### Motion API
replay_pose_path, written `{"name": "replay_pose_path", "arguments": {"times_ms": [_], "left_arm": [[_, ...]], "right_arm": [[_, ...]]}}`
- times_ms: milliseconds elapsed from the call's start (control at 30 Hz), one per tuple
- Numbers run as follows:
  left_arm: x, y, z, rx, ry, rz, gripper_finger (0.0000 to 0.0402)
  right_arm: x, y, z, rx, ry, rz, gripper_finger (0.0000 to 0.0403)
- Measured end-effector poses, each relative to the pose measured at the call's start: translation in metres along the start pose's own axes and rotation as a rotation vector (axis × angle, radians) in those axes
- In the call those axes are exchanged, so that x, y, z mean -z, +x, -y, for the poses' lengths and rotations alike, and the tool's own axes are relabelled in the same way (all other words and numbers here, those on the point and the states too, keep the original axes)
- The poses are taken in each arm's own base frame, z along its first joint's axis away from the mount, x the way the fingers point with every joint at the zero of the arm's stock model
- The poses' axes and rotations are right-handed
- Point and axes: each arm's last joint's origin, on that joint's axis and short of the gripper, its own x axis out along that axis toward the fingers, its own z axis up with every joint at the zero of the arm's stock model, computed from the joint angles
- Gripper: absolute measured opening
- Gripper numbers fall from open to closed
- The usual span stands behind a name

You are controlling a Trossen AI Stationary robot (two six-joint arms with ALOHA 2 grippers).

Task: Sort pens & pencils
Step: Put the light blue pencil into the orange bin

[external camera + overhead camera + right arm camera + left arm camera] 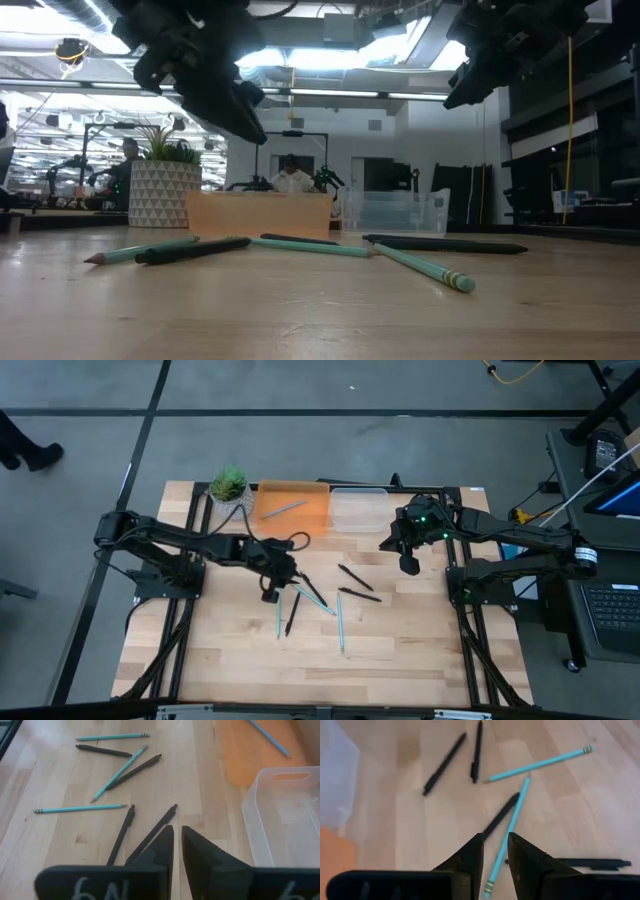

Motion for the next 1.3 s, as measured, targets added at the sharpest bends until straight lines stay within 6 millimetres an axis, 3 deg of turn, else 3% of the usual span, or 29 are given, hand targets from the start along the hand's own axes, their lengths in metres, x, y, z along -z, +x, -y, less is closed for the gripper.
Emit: {"name": "replay_pose_path", "arguments": {"times_ms": [633,1000,1300], "left_arm": [[-0.024,0.051,0.014,0.1,0.065,-0.283,0.0081],[-0.013,0.082,0.015,0.126,0.085,-0.366,0.0081],[-0.011,0.087,0.014,0.085,0.097,-0.373,0.0081]], "right_arm": [[0.001,0.0,0.0,-0.001,0.002,-0.006,0.0039],[0.001,0.0,-0.001,-0.011,0.0,-0.009,0.0039],[-0.001,0.003,-0.012,-0.063,-0.038,-0.008,0.0039]]}}
